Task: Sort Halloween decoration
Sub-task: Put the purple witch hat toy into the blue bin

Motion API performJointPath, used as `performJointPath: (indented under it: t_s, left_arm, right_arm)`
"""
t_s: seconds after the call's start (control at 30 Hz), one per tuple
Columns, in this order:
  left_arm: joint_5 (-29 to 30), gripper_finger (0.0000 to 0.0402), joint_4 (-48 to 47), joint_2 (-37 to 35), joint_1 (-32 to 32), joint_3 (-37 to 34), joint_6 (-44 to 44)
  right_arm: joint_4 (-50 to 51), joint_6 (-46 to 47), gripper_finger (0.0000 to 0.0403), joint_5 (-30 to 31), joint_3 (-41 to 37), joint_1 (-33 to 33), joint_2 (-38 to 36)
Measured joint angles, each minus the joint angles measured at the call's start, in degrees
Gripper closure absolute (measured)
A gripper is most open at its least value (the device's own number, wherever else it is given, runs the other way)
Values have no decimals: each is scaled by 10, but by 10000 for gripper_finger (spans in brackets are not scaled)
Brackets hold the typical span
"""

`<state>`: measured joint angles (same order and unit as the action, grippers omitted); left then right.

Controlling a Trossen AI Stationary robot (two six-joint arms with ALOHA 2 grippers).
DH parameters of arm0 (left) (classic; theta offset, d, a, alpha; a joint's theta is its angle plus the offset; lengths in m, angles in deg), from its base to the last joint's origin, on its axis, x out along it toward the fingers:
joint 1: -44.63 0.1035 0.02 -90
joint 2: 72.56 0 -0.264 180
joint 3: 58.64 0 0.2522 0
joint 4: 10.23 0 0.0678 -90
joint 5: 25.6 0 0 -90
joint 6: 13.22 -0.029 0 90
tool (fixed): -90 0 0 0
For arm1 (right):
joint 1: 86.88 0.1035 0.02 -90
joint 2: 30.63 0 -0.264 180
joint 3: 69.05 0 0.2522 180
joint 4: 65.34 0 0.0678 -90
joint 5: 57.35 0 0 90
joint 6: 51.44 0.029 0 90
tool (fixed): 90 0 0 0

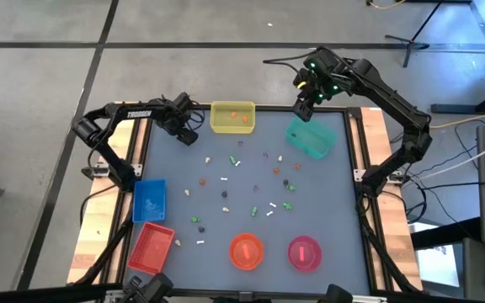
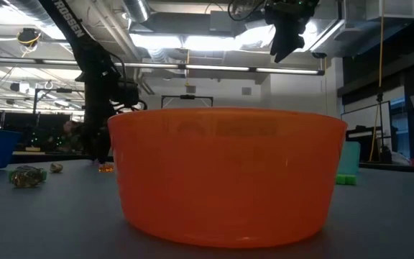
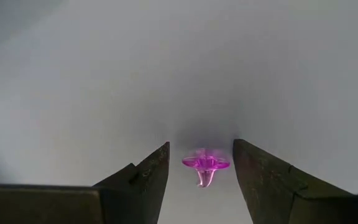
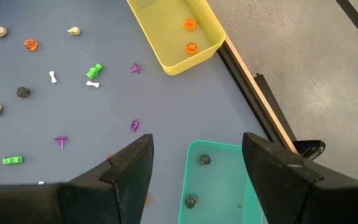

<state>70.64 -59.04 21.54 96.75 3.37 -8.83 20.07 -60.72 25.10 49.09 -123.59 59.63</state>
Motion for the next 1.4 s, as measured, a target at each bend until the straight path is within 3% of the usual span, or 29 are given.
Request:
performJointPath:
  t_s: [0.53, 1.4]
  left_arm:
    - [-3, 273, -2, 1, 0, -1, 2]
    - [0, 291, -4, 1, 0, -1, 0]
  right_arm:
    - [0, 0, 157, 0, 0, 0, 0]
    - [0, 0, 157, 0, 0, 0, 0]
